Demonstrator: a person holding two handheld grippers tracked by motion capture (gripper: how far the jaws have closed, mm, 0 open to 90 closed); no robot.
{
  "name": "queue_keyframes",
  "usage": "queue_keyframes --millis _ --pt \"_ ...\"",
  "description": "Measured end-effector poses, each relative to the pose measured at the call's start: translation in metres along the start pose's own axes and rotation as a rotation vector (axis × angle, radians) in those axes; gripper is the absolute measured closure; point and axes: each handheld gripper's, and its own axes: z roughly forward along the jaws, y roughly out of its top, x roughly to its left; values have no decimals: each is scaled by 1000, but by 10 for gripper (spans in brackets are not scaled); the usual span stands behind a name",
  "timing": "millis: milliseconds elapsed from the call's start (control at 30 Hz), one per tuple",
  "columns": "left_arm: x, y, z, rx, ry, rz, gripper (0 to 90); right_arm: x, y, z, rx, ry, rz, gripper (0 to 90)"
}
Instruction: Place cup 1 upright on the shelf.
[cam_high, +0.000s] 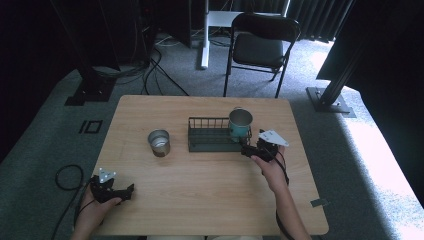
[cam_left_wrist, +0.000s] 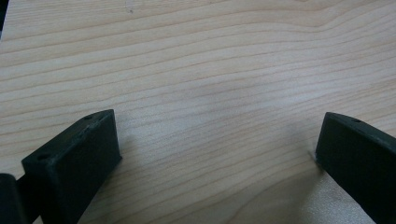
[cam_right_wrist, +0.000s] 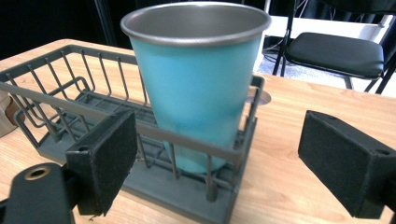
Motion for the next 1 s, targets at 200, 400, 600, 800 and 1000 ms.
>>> queue_keyframes --millis 200,400,600,800,1000 --pt "0 0 0 0 0 0 4 -7 -10 -10 8 -7 5 116" --pt "0 0 0 0 0 0 4 -12 -22 -21 32 -11 5 116" --pt "0 0 0 -1 0 0 4 -21 -32 -31 43 -20 23 116" --pt "0 0 0 0 1 0 4 -27 -41 -39 63 -18 29 116" --pt "0 0 0 0 1 0 4 -35 -51 -51 84 -23 33 116"
